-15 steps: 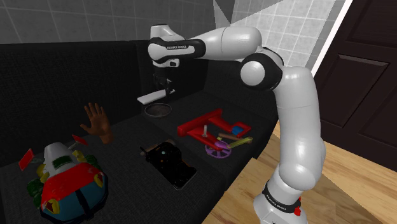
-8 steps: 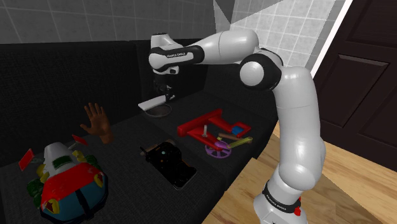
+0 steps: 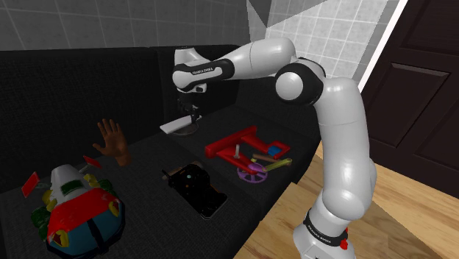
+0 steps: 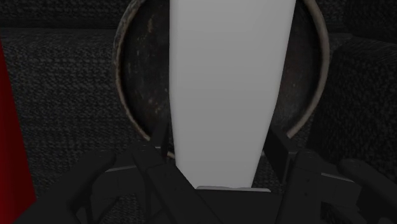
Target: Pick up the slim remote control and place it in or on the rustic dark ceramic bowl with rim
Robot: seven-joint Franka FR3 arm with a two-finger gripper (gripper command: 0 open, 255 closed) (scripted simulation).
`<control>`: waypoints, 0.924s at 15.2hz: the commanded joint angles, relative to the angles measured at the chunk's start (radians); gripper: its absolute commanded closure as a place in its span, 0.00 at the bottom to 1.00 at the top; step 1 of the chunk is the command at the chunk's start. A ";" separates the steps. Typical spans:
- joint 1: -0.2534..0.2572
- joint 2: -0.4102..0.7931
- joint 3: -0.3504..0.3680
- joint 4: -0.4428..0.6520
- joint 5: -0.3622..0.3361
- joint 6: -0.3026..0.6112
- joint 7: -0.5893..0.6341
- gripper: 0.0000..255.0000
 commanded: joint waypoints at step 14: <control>0.007 -0.024 0.004 0.090 0.005 -0.113 -0.005 0.00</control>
